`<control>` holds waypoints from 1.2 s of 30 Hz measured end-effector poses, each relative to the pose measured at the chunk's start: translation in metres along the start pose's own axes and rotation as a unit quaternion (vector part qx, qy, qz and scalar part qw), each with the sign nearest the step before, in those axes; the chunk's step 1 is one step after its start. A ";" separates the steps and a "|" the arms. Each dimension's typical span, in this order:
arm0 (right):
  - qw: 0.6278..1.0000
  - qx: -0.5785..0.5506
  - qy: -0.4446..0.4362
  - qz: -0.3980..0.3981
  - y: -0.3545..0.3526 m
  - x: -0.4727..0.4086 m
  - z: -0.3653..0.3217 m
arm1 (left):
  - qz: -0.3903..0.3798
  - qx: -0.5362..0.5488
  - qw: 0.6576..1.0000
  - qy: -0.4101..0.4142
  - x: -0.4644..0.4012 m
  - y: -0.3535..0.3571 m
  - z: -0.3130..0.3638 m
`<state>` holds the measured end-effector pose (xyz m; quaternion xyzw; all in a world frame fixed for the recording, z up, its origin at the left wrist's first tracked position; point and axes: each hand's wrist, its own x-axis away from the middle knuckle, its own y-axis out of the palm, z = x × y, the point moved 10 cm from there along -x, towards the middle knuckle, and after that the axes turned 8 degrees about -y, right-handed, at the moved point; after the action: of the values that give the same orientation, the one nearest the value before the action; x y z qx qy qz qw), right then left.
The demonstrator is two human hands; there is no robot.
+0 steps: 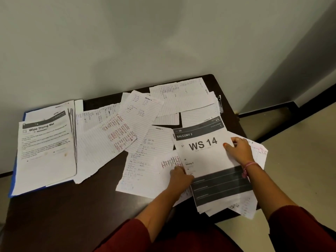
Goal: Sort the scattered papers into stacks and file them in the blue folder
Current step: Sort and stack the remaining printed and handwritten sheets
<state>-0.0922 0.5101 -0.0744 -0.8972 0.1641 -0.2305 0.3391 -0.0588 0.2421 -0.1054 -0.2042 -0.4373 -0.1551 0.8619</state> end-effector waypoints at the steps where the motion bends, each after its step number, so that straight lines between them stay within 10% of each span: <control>1: 1.000 0.024 -0.004 -0.001 0.001 -0.004 0.005 | 0.007 0.008 1.000 -0.011 -0.002 0.001 -0.003; 23: 0.972 -0.191 -0.055 -0.126 0.006 0.011 -0.044 | 0.002 0.234 0.972 0.002 0.018 -0.012 0.001; 36: 0.908 -0.359 -0.165 -0.141 0.078 0.069 -0.195 | 0.212 0.255 0.922 0.200 0.090 -0.203 0.043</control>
<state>-0.1478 0.3192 0.0225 -0.9973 0.0490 -0.0504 -0.0197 -0.1275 0.0782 0.0352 -0.0304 -0.2265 0.1106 0.9672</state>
